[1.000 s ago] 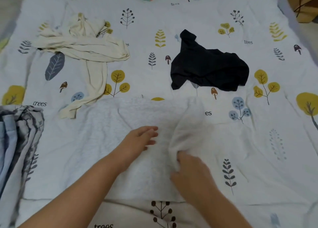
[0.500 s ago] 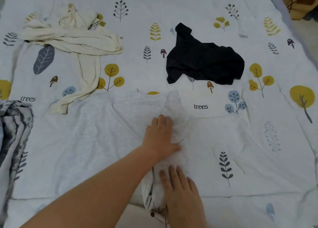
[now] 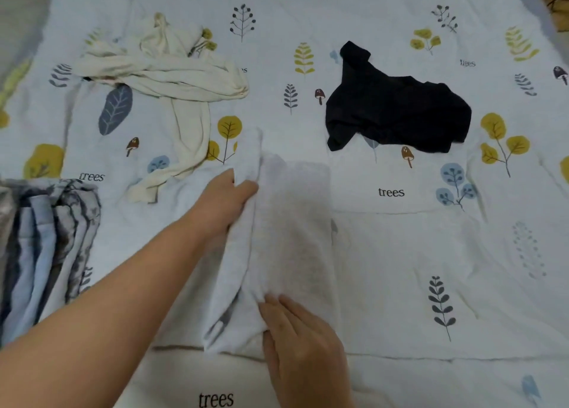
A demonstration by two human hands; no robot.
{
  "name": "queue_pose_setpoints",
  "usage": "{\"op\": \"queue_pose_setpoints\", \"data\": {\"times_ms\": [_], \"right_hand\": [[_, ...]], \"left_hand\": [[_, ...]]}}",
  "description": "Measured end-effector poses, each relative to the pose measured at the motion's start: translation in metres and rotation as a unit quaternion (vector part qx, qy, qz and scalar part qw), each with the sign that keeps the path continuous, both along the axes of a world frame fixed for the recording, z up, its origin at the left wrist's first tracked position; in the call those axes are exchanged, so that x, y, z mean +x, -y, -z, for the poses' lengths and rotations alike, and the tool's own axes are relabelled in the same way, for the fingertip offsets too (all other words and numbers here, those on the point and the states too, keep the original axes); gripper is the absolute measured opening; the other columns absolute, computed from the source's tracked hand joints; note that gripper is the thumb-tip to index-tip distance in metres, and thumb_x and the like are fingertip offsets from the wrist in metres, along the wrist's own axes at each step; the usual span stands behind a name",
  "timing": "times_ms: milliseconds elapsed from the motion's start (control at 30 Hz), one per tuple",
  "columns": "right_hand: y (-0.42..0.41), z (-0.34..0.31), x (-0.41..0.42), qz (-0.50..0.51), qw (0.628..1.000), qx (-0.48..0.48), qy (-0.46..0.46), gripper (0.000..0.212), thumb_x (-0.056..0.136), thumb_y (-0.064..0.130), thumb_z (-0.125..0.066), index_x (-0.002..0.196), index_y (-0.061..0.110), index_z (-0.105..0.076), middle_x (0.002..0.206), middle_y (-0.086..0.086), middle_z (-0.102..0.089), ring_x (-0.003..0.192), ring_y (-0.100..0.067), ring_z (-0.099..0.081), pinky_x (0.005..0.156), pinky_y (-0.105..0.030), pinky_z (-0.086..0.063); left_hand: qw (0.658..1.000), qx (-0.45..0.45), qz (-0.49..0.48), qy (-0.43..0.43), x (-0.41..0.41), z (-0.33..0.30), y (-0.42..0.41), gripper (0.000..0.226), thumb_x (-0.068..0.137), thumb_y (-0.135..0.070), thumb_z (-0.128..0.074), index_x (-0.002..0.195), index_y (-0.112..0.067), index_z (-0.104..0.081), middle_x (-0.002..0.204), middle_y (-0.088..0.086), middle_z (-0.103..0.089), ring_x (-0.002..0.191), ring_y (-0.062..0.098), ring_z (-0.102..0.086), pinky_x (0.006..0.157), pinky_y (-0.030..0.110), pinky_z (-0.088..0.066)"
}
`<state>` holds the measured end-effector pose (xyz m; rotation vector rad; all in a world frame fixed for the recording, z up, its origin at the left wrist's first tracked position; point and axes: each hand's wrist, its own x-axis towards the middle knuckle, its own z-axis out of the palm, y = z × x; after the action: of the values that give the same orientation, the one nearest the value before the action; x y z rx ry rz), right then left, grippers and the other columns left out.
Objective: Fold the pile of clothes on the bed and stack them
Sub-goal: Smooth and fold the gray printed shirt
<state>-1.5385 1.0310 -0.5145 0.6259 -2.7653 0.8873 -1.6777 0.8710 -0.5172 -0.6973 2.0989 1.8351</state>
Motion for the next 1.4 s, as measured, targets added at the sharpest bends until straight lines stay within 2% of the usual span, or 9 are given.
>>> {"op": "queue_pose_setpoints", "data": {"times_ms": [167, 367, 567, 700, 900, 1067, 1167, 1300, 1400], "right_hand": [[0.064, 0.009, 0.004, -0.092, 0.99, 0.038, 0.099, 0.021, 0.069, 0.024, -0.057, 0.076, 0.024, -0.077, 0.08, 0.01, -0.074, 0.074, -0.007, -0.071, 0.054, -0.02, -0.054], [0.085, 0.02, 0.013, -0.16, 0.946, 0.19, 0.208, 0.059, 0.044, 0.065, -0.07, 0.093, 0.034, -0.074, 0.094, 0.015, -0.072, 0.089, -0.002, -0.067, 0.075, -0.015, -0.053], [0.046, 0.021, -0.008, -0.015, 0.972, 0.128, 0.198, 0.057, 0.046, 0.022, -0.089, 0.1, 0.017, -0.073, 0.106, -0.007, -0.07, 0.096, -0.024, -0.068, 0.077, -0.034, -0.056], [0.014, 0.024, -0.033, 0.101, 0.927, 0.2, 0.301, 0.062, 0.09, 0.023, -0.053, 0.145, 0.016, -0.027, 0.145, -0.016, -0.032, 0.13, -0.03, -0.036, 0.105, -0.035, -0.034], [-0.009, 0.026, -0.032, 0.171, 0.868, 0.041, 0.464, 0.066, 0.092, 0.018, -0.043, 0.148, 0.026, -0.009, 0.132, -0.008, -0.048, 0.109, -0.025, -0.052, 0.086, -0.031, -0.04], [-0.017, 0.019, -0.031, 0.136, 0.837, 0.006, 0.53, 0.072, 0.091, 0.018, -0.047, 0.146, 0.037, -0.005, 0.074, 0.003, -0.057, 0.059, -0.009, -0.052, 0.055, -0.022, -0.039], [-0.024, 0.012, -0.03, 0.127, 0.84, -0.084, 0.521, 0.052, 0.093, 0.011, -0.045, 0.131, 0.045, -0.035, 0.049, 0.005, -0.05, 0.04, -0.003, -0.044, 0.045, -0.017, -0.039], [-0.026, 0.0, -0.03, 0.092, 0.846, -0.157, 0.501, 0.068, 0.082, -0.019, -0.037, 0.1, 0.042, -0.061, 0.072, 0.002, -0.068, 0.066, -0.003, -0.063, 0.066, -0.012, -0.05], [-0.025, -0.003, -0.037, 0.033, 0.895, -0.077, 0.438, 0.057, 0.078, -0.009, -0.059, 0.091, 0.047, -0.061, 0.083, 0.011, -0.069, 0.084, 0.006, -0.061, 0.076, -0.004, -0.043]], "left_hand": [[0.991, 0.046, -0.12, 0.035, 0.021, 0.007, 0.071, 0.019, 0.091, -0.02, -0.051, 0.104, -0.015, -0.064, 0.098, 0.008, -0.072, 0.081, 0.019, -0.07, 0.065, 0.027, -0.055], [0.976, -0.203, -0.056, 0.057, 0.041, 0.04, 0.084, 0.045, 0.077, -0.042, -0.071, 0.108, -0.015, -0.051, 0.095, -0.008, -0.058, 0.084, 0.012, -0.057, 0.068, 0.022, -0.043], [0.959, -0.278, -0.053, 0.002, 0.042, 0.041, 0.085, 0.03, 0.084, -0.006, -0.058, 0.113, -0.007, -0.052, 0.103, 0.007, -0.058, 0.099, 0.029, -0.055, 0.077, 0.027, -0.036], [0.932, -0.337, -0.076, 0.106, 0.077, 0.041, 0.087, 0.054, 0.084, -0.032, -0.063, 0.126, -0.005, -0.042, 0.122, 0.014, -0.052, 0.109, 0.033, -0.052, 0.087, 0.037, -0.041], [0.917, -0.339, 0.03, 0.208, 0.138, 0.038, 0.084, 0.097, 0.068, -0.053, -0.074, 0.139, -0.01, -0.025, 0.134, 0.017, -0.044, 0.118, 0.034, -0.049, 0.095, 0.04, -0.041], [0.95, -0.226, 0.042, 0.212, 0.164, 0.037, 0.087, 0.101, 0.072, -0.032, -0.079, 0.147, -0.015, -0.014, 0.143, 0.009, -0.04, 0.125, 0.026, -0.045, 0.098, 0.033, -0.036], [0.973, -0.173, 0.043, 0.146, 0.172, 0.03, 0.085, 0.097, 0.076, -0.019, -0.076, 0.148, -0.028, -0.011, 0.144, -0.008, -0.034, 0.127, 0.012, -0.038, 0.103, 0.025, -0.031], [0.992, -0.056, -0.034, 0.105, 0.165, 0.007, 0.086, 0.085, 0.08, -0.013, -0.07, 0.134, -0.057, -0.022, 0.127, -0.027, -0.044, 0.106, -0.007, -0.054, 0.083, 0.01, -0.046], [0.989, 0.032, -0.081, 0.118, 0.149, -0.013, 0.093, 0.058, 0.083, -0.009, -0.066, 0.117, -0.054, -0.052, 0.087, 0.019, -0.061, 0.07, 0.021, -0.058, 0.051, 0.02, -0.05]]}}
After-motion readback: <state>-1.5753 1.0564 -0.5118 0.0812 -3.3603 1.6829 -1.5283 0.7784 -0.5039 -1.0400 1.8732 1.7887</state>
